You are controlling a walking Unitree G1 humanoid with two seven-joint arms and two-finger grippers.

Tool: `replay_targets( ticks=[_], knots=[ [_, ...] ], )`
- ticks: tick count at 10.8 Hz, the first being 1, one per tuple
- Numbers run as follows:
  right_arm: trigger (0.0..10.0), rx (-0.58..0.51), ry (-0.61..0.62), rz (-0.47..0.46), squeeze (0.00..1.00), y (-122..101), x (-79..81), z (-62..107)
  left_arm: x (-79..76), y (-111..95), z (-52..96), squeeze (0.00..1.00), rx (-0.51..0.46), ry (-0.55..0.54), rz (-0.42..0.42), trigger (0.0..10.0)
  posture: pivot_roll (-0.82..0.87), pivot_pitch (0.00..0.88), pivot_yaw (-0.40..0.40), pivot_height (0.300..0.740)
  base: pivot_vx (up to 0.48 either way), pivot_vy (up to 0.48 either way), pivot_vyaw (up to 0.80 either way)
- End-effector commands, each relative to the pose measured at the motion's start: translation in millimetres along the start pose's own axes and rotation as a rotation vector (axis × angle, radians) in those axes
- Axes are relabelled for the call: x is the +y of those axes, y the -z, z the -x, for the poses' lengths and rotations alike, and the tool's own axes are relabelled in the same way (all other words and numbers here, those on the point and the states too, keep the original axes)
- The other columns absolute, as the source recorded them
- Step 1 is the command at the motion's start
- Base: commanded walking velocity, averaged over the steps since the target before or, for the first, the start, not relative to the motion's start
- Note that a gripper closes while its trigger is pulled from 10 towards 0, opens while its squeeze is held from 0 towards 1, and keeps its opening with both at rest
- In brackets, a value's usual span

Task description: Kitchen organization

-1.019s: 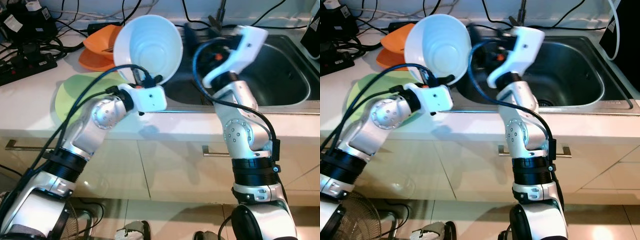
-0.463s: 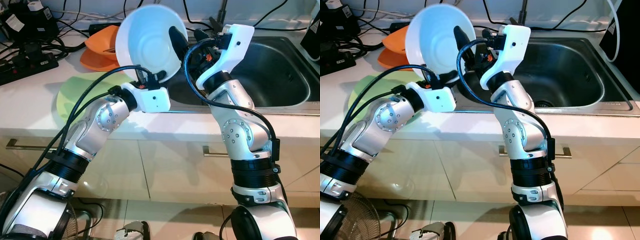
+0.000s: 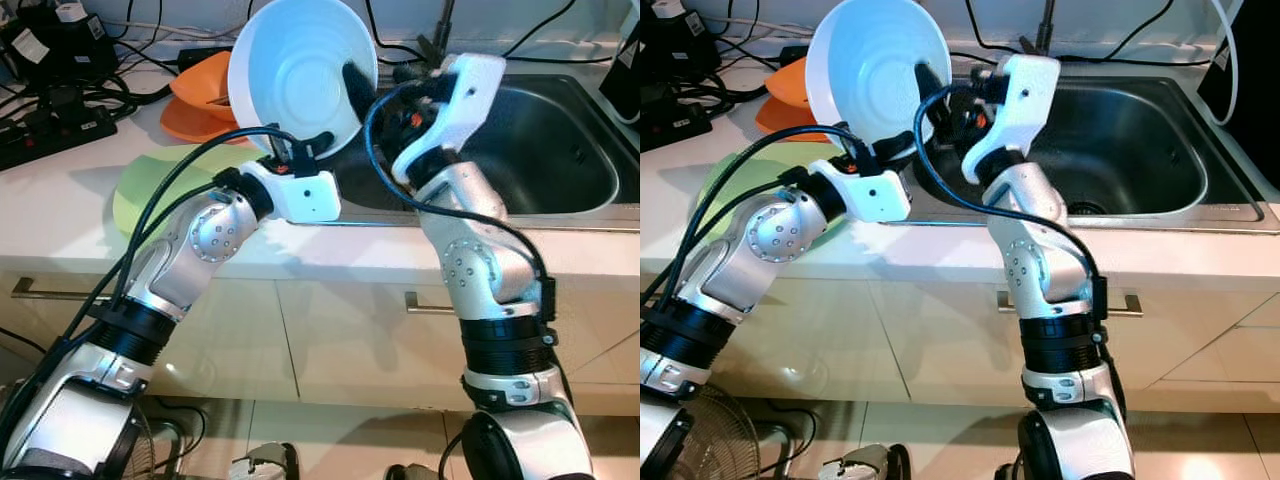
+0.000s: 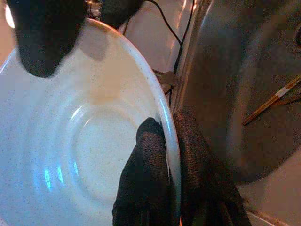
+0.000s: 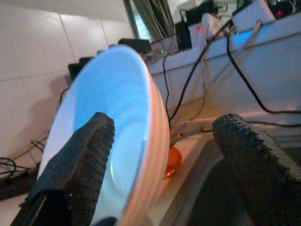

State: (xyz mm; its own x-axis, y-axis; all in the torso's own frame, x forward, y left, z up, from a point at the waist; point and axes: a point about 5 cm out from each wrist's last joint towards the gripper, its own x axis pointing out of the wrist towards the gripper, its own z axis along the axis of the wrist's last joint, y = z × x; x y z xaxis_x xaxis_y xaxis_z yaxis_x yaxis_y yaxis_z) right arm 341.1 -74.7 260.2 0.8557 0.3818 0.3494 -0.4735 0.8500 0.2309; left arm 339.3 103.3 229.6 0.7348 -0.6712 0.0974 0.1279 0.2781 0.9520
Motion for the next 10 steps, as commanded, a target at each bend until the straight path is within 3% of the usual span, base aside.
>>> replay_targets(
  ticks=[1, 3, 4, 5, 6, 10],
  knots=[
    [10.0, 0.042, 0.032, -0.014, 0.0, 9.0, -2.8, -0.5, 5.4, -4.0, 4.6, 0.0, -0.031, -0.021, -0.029, 10.0, 0.1, 0.039, 0.045, 0.74, 0.0, 0.0, 0.0],
    [10.0, 0.053, 0.039, -0.043, 0.0, 12.0, -2.6, -2.2, 1.3, -1.9, 9.0, 0.0, -0.025, -0.004, -0.039, 10.0, 0.11, 0.056, 0.043, 0.74, 0.0, 0.0, 0.0],
    [3.5, 0.052, 0.037, -0.05, 0.0, 11.9, -1.8, -3.3, -0.9, -1.8, 10.1, 0.0, -0.023, 0.003, -0.04, 10.0, 0.11, 0.064, 0.042, 0.74, 0.0, 0.0, 0.0],
    [0.5, 0.052, 0.034, -0.051, 0.0, 12.0, -1.2, -3.8, -1.9, -2.4, 10.5, 0.0, -0.024, 0.005, -0.042, 10.0, 0.11, 0.067, 0.042, 0.74, 0.0, 0.0, 0.0],
    [0.0, 0.054, 0.027, -0.056, 0.0, 12.9, 0.1, -4.1, -2.7, -3.0, 11.0, 0.0, -0.027, 0.006, -0.046, 10.0, 0.11, 0.071, 0.042, 0.74, 0.0, 0.0, 0.0],
    [0.0, 0.059, 0.013, -0.073, 0.0, 15.5, 3.9, -4.8, -3.6, -3.0, 10.9, 0.0, -0.024, 0.008, -0.06, 10.0, 0.11, 0.077, 0.042, 0.74, 0.0, 0.0, 0.0]
  ],
)
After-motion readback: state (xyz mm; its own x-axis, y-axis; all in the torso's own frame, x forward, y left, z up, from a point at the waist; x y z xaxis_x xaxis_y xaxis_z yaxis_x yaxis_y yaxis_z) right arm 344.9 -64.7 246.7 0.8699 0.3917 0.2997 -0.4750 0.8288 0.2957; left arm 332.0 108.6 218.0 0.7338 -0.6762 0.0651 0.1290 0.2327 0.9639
